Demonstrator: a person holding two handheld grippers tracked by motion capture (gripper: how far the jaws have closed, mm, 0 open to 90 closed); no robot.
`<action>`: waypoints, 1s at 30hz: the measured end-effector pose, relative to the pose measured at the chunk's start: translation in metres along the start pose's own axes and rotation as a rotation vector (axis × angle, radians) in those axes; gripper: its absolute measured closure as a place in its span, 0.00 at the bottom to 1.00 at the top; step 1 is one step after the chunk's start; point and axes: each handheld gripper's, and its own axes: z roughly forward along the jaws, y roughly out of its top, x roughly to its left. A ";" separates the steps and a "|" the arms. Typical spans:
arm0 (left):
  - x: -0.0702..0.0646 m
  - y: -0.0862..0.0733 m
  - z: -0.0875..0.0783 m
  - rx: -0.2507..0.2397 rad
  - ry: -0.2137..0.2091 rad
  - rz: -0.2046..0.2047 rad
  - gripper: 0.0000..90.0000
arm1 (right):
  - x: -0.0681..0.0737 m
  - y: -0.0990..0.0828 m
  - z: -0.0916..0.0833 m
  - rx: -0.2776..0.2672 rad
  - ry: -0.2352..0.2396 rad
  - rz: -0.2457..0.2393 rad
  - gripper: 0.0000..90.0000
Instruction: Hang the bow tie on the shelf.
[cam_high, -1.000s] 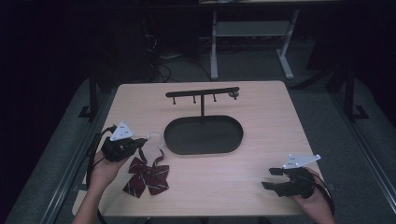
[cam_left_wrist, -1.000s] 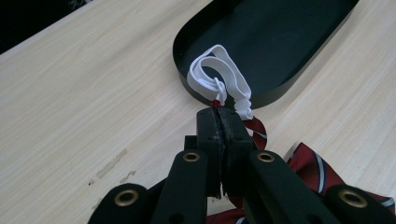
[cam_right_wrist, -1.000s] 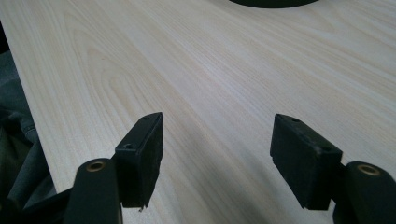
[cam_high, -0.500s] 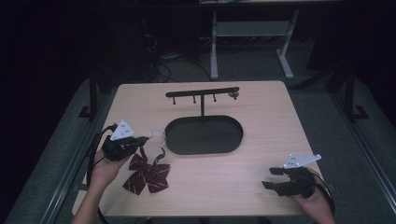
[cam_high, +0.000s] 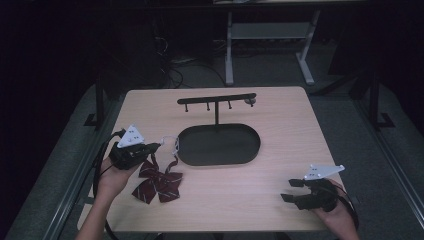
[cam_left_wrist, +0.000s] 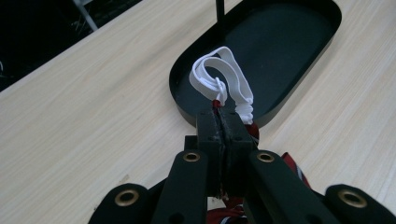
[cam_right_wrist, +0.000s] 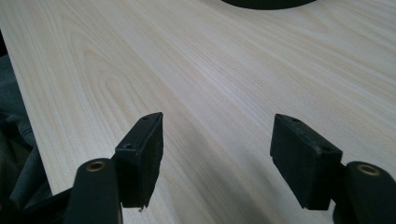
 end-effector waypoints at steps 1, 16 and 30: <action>0.000 0.001 0.000 -0.002 -0.002 -0.002 0.98 | 0.000 0.000 0.000 0.000 0.000 0.001 0.38; -0.002 0.018 0.001 -0.029 -0.002 0.022 0.98 | 0.000 0.000 -0.001 -0.003 -0.003 -0.002 0.38; 0.001 0.030 0.005 -0.050 0.005 0.029 0.98 | 0.000 0.000 -0.001 0.000 -0.007 -0.004 0.38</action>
